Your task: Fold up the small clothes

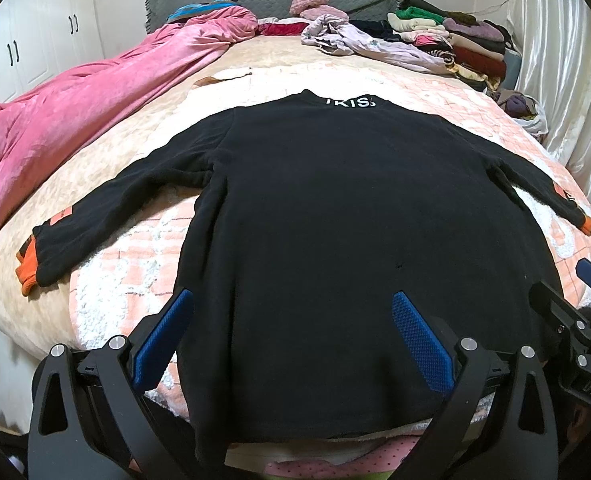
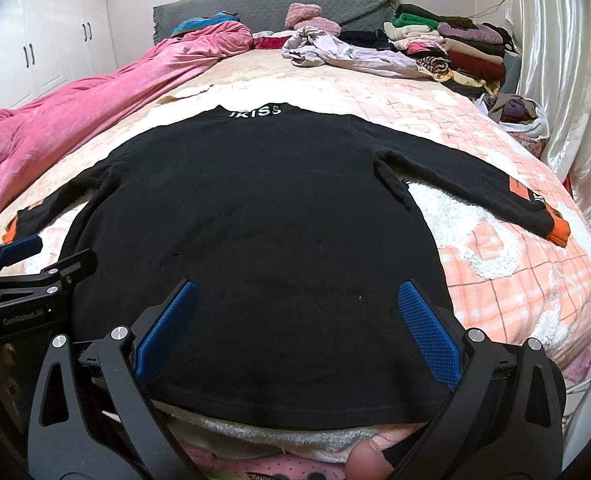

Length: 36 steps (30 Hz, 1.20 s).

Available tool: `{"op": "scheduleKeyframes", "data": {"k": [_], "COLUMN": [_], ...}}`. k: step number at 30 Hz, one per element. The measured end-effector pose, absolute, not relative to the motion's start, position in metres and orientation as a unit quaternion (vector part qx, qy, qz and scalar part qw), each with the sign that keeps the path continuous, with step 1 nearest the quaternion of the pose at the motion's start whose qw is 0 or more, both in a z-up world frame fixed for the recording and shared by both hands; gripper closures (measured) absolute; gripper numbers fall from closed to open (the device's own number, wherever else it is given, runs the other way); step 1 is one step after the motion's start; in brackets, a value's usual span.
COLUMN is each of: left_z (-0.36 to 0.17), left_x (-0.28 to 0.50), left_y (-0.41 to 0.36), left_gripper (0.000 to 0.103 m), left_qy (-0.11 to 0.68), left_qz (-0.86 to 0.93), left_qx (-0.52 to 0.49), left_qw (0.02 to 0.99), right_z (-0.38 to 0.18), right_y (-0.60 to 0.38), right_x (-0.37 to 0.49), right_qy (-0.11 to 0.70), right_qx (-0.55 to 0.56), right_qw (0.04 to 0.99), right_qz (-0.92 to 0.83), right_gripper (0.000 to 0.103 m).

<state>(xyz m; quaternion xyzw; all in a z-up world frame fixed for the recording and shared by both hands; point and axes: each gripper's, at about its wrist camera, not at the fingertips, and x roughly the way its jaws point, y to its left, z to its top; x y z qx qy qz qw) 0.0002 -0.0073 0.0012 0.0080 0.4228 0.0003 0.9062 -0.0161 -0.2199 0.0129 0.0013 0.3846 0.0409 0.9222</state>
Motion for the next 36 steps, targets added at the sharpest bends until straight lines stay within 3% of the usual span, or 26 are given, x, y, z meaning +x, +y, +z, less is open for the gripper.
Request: {"op": "scheduleKeyframes", "data": {"k": [15,36], "left_z": [-0.002,0.004], "left_x": [0.018,0.093], "left_y": [-0.013,-0.045], "left_gripper": [0.004,0.004], "left_qy": [0.428,0.423], "left_qz": [-0.003,-0.015], "left_qx": [0.009,0.027], "left_qw": [0.904,0.906], "right_z": [0.012,0.020], "right_y": [-0.224,-0.271], "right_x": [-0.008,0.085], "right_qy": [0.388,0.379], "right_qx": [0.005,0.026], "right_qw": [0.921,0.925], "right_qz": [0.034,-0.021], "right_gripper": [0.008,0.008]}}
